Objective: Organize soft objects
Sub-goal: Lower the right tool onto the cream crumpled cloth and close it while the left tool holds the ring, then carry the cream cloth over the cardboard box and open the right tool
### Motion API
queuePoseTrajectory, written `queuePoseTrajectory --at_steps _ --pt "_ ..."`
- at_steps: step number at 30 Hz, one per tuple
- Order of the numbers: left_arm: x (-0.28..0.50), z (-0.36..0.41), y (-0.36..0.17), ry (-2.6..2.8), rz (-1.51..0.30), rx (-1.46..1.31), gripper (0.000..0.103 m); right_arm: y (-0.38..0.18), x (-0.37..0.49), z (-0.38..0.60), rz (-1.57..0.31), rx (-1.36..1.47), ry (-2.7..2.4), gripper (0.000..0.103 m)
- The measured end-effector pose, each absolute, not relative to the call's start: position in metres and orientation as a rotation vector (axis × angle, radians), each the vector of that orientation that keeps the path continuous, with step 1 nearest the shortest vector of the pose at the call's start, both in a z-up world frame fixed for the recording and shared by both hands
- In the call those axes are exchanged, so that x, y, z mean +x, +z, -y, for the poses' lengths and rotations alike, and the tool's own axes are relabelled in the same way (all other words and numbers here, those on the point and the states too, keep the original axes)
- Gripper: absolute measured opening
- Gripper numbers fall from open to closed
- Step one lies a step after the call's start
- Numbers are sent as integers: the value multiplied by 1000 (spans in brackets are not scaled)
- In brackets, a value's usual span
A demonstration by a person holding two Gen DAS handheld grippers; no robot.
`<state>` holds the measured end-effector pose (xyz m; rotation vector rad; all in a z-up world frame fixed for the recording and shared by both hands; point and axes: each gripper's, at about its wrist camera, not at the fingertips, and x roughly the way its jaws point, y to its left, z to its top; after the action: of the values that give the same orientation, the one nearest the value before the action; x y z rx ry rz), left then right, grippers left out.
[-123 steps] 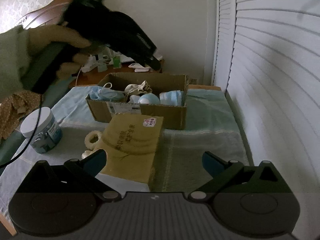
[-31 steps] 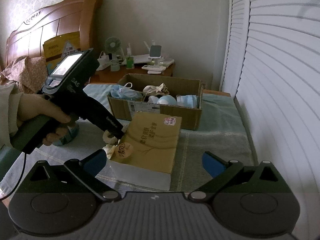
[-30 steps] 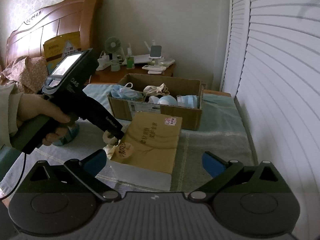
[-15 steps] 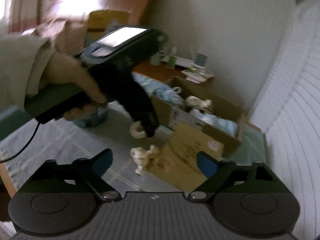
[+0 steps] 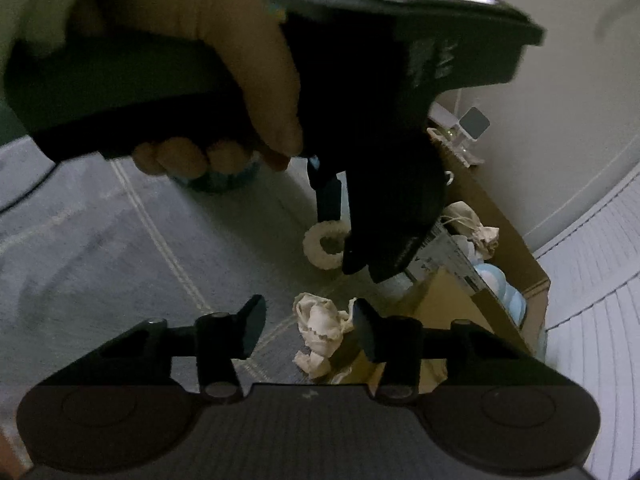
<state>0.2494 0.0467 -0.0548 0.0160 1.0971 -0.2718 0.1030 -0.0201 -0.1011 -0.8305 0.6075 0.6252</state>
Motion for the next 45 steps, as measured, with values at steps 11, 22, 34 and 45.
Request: queuePoseTrajectory --at_steps 11,22,34,45 --pt "250 -46 -58 -294 -1103 15 36 -123 120 15 -635 -922 580 30" --pt "246 -50 -53 -292 -1096 14 34 -114 114 18 -629 -896 590 24" --pt "231 -46 -31 -298 -1055 44 31 -78 90 36 -629 -736 650 23" --pt "218 -37 -20 -319 -1037 65 28 -61 74 59 -613 -638 627 23"
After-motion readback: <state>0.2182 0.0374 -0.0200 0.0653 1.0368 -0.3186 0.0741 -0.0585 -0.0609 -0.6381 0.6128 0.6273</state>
